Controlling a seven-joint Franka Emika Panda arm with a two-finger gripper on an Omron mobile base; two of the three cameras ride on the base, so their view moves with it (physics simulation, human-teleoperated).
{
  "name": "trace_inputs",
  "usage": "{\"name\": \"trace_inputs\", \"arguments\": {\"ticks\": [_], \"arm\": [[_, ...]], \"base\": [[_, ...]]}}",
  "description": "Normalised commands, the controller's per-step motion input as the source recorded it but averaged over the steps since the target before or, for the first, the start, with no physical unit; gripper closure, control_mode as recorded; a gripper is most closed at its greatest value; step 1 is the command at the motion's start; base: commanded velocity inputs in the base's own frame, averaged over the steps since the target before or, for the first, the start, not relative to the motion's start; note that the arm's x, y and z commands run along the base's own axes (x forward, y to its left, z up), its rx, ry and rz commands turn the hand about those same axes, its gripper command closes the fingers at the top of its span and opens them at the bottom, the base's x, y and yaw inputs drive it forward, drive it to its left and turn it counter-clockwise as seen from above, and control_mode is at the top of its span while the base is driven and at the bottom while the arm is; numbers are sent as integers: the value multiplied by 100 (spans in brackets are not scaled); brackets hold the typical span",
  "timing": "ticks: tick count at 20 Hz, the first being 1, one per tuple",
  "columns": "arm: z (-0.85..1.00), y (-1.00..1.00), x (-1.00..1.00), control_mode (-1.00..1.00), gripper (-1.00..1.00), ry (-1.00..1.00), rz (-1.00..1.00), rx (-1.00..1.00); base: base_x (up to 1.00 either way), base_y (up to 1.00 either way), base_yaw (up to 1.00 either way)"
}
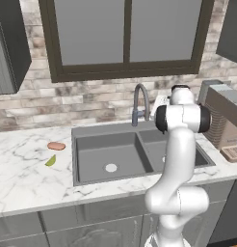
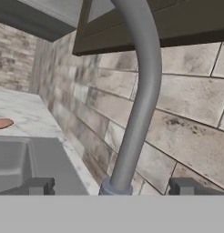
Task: Turn on the sink faucet. Then move the lemon wedge from the counter to the sink. Turn off the sink. Move the vegetable from the sink to the pot next to the stove. Finally move the pot to the rear left burner.
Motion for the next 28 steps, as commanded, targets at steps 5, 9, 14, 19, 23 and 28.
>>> {"name": "trace_inputs", "arguments": {"ticks": [5, 9, 14, 19, 23, 28], "arm": [[-6, -1, 23, -100, -100, 0, 1, 3], [-8, 0, 23, -100, -100, 0, 2, 2], [-8, -2, 27, -100, -100, 0, 1, 3], [-11, -7, 25, -100, -100, 0, 1, 3], [-25, 0, 5, -100, -100, 0, 2, 0], [-32, 0, 0, -100, -100, 1, 2, 0]], "base": [[0, 0, 0], [0, 0, 0], [0, 0, 0], [0, 0, 0], [0, 0, 0], [0, 0, 0]]}}
